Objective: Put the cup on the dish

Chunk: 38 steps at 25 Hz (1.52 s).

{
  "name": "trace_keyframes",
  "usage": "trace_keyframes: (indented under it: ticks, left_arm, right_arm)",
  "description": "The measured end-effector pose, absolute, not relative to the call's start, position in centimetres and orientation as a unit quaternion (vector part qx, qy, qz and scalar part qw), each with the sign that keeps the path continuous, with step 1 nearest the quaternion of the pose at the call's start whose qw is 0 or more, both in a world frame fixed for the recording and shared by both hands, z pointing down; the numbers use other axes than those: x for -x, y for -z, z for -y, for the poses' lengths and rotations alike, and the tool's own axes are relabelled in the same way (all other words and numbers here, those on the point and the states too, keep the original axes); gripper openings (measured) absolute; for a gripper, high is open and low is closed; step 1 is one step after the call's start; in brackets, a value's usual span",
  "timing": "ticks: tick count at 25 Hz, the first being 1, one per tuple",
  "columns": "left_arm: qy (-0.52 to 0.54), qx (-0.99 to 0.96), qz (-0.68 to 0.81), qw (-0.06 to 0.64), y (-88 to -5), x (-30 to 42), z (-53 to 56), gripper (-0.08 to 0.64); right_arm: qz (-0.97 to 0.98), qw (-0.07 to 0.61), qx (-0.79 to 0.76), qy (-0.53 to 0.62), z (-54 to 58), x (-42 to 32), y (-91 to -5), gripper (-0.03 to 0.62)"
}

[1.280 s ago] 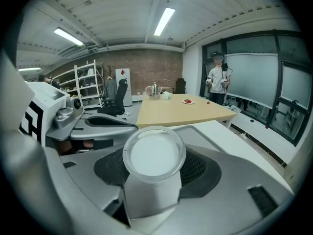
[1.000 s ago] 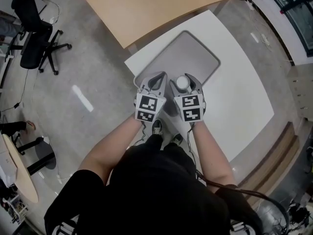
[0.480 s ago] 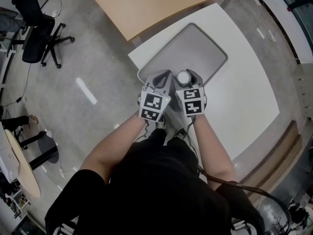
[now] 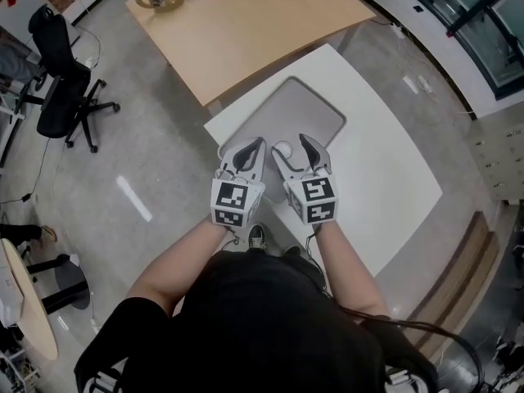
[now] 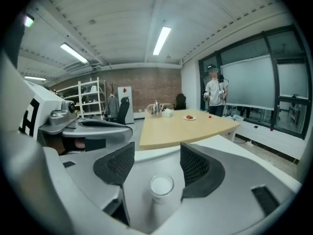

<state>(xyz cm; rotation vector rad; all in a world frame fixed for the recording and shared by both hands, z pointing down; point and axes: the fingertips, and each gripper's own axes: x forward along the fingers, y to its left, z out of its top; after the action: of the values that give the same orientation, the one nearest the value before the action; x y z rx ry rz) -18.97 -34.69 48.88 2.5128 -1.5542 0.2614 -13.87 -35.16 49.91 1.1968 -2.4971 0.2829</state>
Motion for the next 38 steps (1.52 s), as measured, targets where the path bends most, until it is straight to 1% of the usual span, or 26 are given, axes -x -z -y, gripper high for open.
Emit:
trace_keyframes:
  ticks: [4,5,7,8,11,16,20,24,31,38]
  left_arm:
    - [-0.046,-0.854,0.514,0.064,-42.9,16.8,32.0,0.005]
    - [-0.039,-0.856,0.512,0.061,-41.7,16.1,31.3,0.006]
    - [-0.020,-0.863,0.501,0.063,-39.5,14.2,29.8,0.005]
    - [-0.010,-0.868,0.493,0.065,-38.6,13.1,28.9,0.005]
    - [0.004,-0.882,0.466,0.063,-37.0,9.7,25.8,0.005]
    - [-0.001,-0.910,0.412,0.052,-37.1,3.1,22.8,0.005]
    - [-0.007,-0.918,0.393,0.053,-36.6,0.1,20.4,0.006]
    - [-0.011,-0.922,0.384,0.051,-35.9,-1.3,18.7,0.006]
    - [-0.002,-0.925,0.376,0.057,-35.3,-2.5,16.8,0.006]
    - [-0.004,-0.924,0.379,0.048,-34.5,-2.8,16.7,0.005]
  right_arm:
    - [0.885,0.115,-0.446,-0.063,31.7,11.1,-43.5,0.249]
    - [0.884,0.098,-0.454,-0.054,30.9,10.1,-42.2,0.231]
    - [0.873,0.070,-0.482,-0.031,29.3,7.6,-39.5,0.078]
    - [0.865,0.061,-0.497,-0.021,28.5,6.2,-38.4,0.054]
    - [0.837,0.051,-0.544,-0.014,25.5,1.6,-35.9,0.017]
    - [0.819,0.017,-0.574,-0.023,21.2,-4.2,-35.4,0.014]
    - [0.809,0.032,-0.587,-0.016,17.8,-6.1,-35.2,0.012]
    - [0.801,0.041,-0.597,0.013,15.9,-6.6,-34.3,0.012]
    - [0.808,0.048,-0.587,0.008,14.7,-6.6,-33.0,0.011]
    - [0.817,0.043,-0.575,0.000,14.7,-6.0,-32.9,0.012]
